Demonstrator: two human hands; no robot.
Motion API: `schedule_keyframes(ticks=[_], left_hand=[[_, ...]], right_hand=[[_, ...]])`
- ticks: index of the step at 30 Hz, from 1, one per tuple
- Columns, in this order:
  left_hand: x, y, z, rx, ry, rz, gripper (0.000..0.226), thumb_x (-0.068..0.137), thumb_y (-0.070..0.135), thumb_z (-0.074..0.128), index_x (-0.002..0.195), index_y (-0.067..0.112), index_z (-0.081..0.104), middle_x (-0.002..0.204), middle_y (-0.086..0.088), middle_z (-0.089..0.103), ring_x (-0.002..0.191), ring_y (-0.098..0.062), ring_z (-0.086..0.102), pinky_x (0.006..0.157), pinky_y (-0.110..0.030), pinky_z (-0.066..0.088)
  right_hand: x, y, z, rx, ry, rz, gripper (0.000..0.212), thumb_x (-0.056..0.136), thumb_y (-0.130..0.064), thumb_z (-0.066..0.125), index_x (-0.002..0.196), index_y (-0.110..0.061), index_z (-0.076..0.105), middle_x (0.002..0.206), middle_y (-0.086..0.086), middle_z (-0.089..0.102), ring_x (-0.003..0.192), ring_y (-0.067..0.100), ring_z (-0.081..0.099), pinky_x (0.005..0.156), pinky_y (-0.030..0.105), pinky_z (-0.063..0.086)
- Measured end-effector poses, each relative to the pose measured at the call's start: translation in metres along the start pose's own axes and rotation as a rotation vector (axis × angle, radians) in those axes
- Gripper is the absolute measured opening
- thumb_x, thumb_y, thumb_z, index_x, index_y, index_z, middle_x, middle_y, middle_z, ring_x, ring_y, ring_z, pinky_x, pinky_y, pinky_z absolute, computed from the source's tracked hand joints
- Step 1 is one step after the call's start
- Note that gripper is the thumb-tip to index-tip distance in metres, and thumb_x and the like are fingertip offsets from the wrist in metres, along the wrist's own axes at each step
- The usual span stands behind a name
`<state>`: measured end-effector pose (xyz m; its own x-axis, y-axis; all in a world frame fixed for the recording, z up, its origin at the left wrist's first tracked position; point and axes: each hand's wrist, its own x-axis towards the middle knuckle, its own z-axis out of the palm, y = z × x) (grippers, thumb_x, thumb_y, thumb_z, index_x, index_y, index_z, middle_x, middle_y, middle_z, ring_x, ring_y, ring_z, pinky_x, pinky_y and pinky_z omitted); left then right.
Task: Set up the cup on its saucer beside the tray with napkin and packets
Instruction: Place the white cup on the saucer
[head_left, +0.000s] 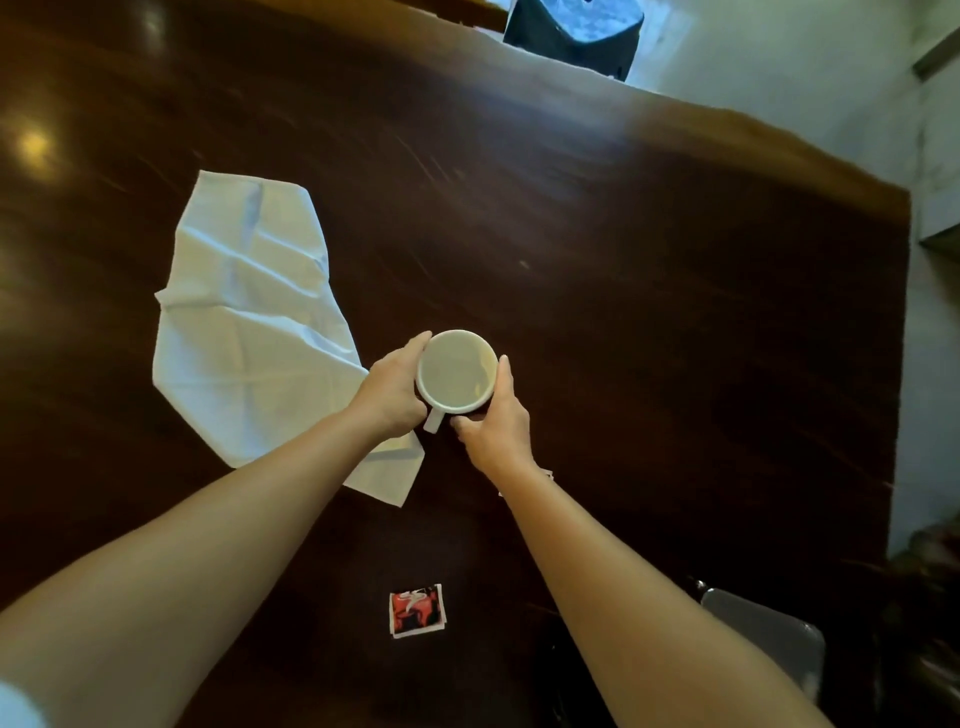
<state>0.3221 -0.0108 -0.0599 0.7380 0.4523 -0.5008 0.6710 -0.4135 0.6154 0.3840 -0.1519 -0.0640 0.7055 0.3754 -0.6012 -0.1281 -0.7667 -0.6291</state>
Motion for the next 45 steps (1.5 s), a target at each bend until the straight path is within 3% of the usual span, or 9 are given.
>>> schedule_keyframes(ticks=[5,13,16,18,23,26,34,42,45], left_hand=[[-0.004,0.004,0.010,-0.077,0.051,0.038,0.068,0.075,0.000,0.072,0.132,0.022,0.045,0.116,-0.006,0.064,0.105,-0.026,0.061,0.081,-0.033,0.047],[-0.037,0.017,0.035,-0.113,0.042,0.133,0.059,0.075,0.003,0.074,0.126,0.019,0.049,0.112,-0.003,0.065,0.100,-0.021,0.061,0.078,-0.030,0.045],[-0.055,0.026,0.047,-0.112,0.049,0.153,0.059,0.073,0.009,0.076,0.125,0.019,0.050,0.112,-0.002,0.065,0.095,-0.017,0.057,0.077,-0.030,0.043],[-0.072,0.035,0.055,-0.103,0.056,0.156,0.061,0.071,0.012,0.079,0.124,0.019,0.050,0.111,-0.002,0.065,0.094,-0.015,0.056,0.076,-0.029,0.043],[-0.120,0.054,0.082,-0.067,0.068,0.151,0.063,0.069,0.018,0.083,0.122,0.018,0.048,0.111,-0.004,0.065,0.098,-0.021,0.062,0.074,-0.029,0.045],[-0.152,0.067,0.103,-0.059,0.069,0.136,0.067,0.067,0.022,0.086,0.122,0.020,0.048,0.111,-0.002,0.064,0.099,-0.020,0.062,0.078,-0.033,0.051],[-0.218,0.093,0.171,-0.036,0.058,0.130,0.070,0.067,0.023,0.088,0.125,0.020,0.049,0.117,-0.004,0.064,0.107,-0.022,0.063,0.087,-0.042,0.055],[-0.253,0.094,0.216,0.005,-0.010,0.131,0.072,0.069,0.024,0.089,0.127,0.023,0.045,0.118,0.001,0.063,0.108,-0.016,0.062,0.090,-0.039,0.056],[-0.259,0.089,0.225,0.019,-0.019,0.120,0.073,0.069,0.023,0.089,0.127,0.024,0.045,0.119,0.002,0.062,0.108,-0.015,0.062,0.090,-0.037,0.056]], right_hand=[[-0.002,-0.001,-0.001,0.075,0.055,-0.044,0.083,0.081,-0.002,0.073,0.146,-0.031,0.031,0.117,-0.002,0.056,0.106,0.019,0.062,0.089,0.046,0.059],[-0.036,0.024,-0.023,0.081,0.092,-0.024,0.085,0.082,0.003,0.071,0.148,-0.032,0.029,0.116,-0.003,0.055,0.105,0.018,0.064,0.084,0.042,0.061],[-0.055,0.036,-0.037,0.094,0.100,-0.032,0.081,0.080,0.003,0.071,0.142,-0.034,0.035,0.113,-0.003,0.057,0.101,0.014,0.063,0.073,0.028,0.058],[-0.069,0.046,-0.048,0.092,0.100,-0.060,0.075,0.080,0.001,0.073,0.137,-0.034,0.039,0.113,-0.003,0.058,0.102,0.013,0.062,0.076,0.027,0.057],[-0.109,0.082,-0.074,0.094,0.075,-0.102,0.071,0.076,0.000,0.075,0.116,-0.047,0.040,0.106,-0.008,0.059,0.095,0.013,0.065,0.078,0.041,0.063],[-0.133,0.107,-0.089,0.080,0.061,-0.137,0.075,0.075,-0.001,0.076,0.117,-0.050,0.039,0.105,-0.012,0.057,0.094,0.010,0.063,0.079,0.039,0.062],[-0.188,0.182,-0.128,0.046,0.042,-0.184,0.079,0.074,-0.007,0.078,0.137,-0.033,0.039,0.108,-0.010,0.054,0.096,0.007,0.058,0.083,0.035,0.058],[-0.218,0.234,-0.137,0.030,0.015,-0.145,0.082,0.071,-0.012,0.083,0.136,-0.028,0.038,0.118,-0.002,0.053,0.106,0.014,0.058,0.090,0.041,0.059],[-0.222,0.247,-0.131,0.028,0.008,-0.137,0.078,0.070,-0.014,0.085,0.130,-0.030,0.038,0.115,-0.004,0.054,0.104,0.012,0.058,0.089,0.037,0.058]])
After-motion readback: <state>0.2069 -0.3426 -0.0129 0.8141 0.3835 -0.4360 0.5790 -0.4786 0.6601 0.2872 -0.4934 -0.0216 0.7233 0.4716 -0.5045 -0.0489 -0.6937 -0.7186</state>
